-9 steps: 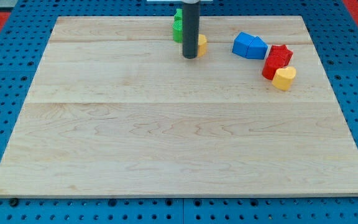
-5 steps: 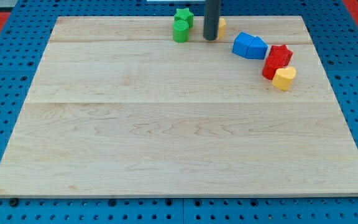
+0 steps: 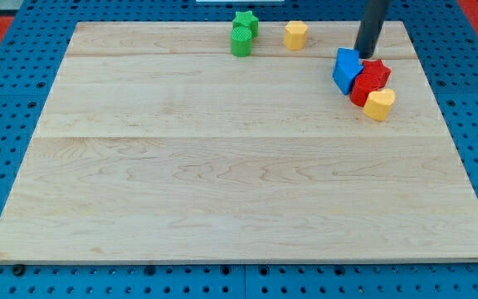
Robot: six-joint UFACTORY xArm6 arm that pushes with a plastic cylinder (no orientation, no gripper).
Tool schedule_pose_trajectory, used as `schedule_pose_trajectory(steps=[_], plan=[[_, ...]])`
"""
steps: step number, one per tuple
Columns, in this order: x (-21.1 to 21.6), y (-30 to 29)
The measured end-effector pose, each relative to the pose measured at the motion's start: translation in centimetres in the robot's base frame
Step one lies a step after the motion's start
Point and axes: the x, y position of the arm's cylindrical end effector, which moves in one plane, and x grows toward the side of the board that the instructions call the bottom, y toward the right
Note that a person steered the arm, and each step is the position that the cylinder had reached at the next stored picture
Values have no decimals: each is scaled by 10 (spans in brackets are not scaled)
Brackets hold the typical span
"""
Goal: Push the blue blocks to the left of the red circle
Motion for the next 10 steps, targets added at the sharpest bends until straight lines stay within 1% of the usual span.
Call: schedule_pose_trajectory(steps=[2, 4, 5, 6, 7, 9, 10], plan=[[-10, -11], [-36, -14], [-39, -44], [-24, -48], [2, -47], [40, -47], [51, -47]])
